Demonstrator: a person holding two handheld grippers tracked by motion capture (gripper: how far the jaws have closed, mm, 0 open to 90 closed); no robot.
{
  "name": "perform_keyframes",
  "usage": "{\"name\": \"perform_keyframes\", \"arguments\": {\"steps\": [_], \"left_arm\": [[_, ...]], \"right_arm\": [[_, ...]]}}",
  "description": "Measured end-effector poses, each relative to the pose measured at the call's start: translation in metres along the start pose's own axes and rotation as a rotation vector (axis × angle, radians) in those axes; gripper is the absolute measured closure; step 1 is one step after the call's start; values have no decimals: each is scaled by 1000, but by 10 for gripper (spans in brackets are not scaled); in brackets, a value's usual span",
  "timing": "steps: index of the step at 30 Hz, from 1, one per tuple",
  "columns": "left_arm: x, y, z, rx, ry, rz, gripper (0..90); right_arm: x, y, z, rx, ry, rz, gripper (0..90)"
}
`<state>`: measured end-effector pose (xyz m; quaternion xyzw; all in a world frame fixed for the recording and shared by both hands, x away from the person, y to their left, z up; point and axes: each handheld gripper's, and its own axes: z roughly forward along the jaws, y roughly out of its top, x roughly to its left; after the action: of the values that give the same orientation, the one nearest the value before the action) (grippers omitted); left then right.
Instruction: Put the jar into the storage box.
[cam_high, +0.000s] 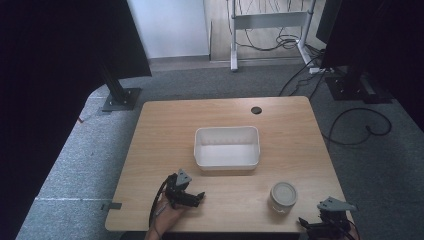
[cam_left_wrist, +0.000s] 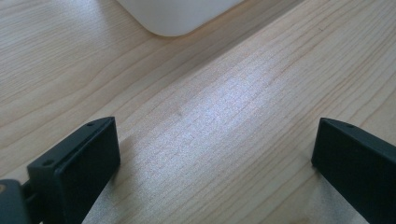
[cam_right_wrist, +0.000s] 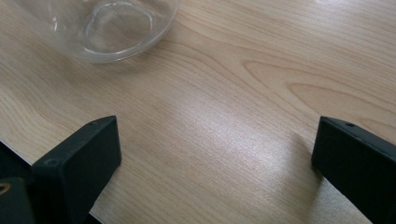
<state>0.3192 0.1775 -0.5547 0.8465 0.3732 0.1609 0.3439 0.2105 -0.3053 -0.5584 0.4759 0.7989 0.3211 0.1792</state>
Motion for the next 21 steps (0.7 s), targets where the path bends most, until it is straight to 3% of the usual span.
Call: {"name": "perform_keyframes", "arguments": {"steps": [21], "left_arm": [[0,0,0,0,0,0,7]], "right_arm": [[0,-2,0,-8,-26,27,0]]}}
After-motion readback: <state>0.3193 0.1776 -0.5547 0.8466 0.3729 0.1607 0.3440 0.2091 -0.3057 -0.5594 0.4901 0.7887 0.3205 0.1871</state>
